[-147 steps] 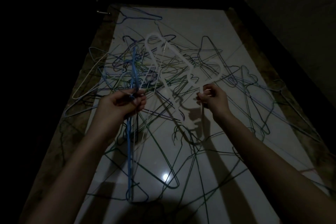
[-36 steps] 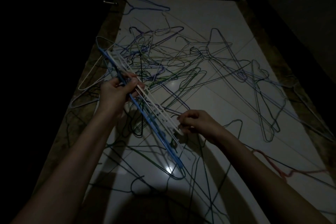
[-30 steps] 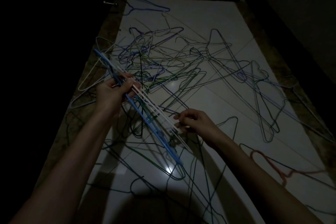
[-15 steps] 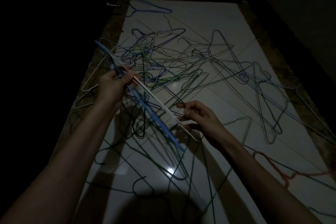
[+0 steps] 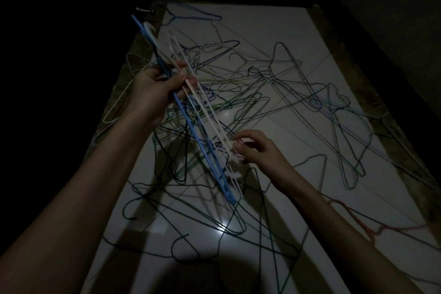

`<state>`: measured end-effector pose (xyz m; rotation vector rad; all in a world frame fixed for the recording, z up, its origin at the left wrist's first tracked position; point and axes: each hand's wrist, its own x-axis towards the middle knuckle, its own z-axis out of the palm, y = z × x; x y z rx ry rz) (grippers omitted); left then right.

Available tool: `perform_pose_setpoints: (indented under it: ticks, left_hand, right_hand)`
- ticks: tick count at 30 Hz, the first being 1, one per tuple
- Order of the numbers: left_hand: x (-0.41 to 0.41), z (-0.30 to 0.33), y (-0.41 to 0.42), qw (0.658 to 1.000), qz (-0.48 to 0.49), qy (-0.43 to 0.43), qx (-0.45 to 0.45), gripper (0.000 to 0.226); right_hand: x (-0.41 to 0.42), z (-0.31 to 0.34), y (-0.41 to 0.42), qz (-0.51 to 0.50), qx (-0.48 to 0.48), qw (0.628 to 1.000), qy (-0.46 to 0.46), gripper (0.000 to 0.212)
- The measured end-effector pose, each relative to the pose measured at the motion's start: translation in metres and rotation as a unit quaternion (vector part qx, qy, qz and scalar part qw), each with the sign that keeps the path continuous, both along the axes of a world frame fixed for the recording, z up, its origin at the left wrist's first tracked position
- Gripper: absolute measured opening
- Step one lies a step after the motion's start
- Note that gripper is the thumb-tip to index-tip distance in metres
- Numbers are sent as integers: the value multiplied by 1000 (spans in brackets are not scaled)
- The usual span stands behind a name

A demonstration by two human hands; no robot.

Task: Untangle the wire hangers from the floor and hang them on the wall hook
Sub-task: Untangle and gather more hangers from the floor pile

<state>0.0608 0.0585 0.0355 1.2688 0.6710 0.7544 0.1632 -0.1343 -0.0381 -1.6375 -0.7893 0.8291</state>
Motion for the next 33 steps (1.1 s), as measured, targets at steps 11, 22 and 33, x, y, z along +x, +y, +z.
perform_pose_setpoints:
  ticks: [11,22,33]
  left_hand:
    - [7,34,3,998,3,-58,4,14]
    - [16,46,7,997,22,-72,36,15]
    - [9,32,9,998,19,-14,62,15]
  right_hand:
    - [3,12,0,35,0,992,122,23]
    - [-14,-1,1,54,-15,992,116,17]
    - [-11,8,-1,0,12,995,98,15]
